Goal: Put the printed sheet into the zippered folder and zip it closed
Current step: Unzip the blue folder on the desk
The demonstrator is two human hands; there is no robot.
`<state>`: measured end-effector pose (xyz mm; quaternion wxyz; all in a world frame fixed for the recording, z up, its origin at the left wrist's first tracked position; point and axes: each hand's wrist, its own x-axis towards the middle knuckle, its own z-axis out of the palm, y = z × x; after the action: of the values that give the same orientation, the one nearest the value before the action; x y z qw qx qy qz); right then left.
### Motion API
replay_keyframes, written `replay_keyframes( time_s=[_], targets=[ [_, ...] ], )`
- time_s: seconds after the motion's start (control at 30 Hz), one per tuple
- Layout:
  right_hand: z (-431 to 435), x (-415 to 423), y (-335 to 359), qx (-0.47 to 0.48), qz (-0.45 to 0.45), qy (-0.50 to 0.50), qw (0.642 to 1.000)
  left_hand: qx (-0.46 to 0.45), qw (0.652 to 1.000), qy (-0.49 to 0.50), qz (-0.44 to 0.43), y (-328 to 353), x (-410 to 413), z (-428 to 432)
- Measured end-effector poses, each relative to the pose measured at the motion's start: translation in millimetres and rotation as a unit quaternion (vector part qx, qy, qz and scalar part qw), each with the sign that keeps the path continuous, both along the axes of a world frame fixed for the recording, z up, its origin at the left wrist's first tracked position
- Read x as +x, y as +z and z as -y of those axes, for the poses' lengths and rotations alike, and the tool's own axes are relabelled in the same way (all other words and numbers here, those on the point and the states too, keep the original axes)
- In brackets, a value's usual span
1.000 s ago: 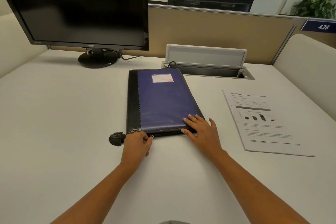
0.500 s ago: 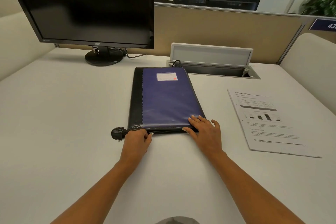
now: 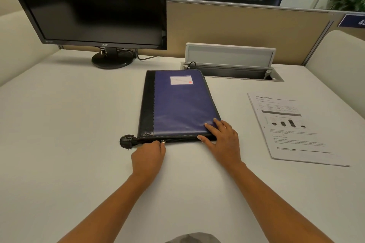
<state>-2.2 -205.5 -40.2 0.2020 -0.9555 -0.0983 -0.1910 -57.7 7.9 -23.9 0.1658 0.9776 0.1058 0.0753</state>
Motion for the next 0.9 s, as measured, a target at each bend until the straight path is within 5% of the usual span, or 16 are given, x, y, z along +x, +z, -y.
replay_keyframes(
  time_s=[0.23,0.9],
  targets=[
    [2.1,2.6,-4.1,0.125,-0.142,-0.026,0.982,0.036,0.998,-0.021,-0.050,-3.8,7.7,10.9],
    [2.9,2.6,-2.5,0.120,-0.135,-0.017,0.983,0.098,0.993,-0.052,-0.030,-7.4,20.1,32.8]
  ],
)
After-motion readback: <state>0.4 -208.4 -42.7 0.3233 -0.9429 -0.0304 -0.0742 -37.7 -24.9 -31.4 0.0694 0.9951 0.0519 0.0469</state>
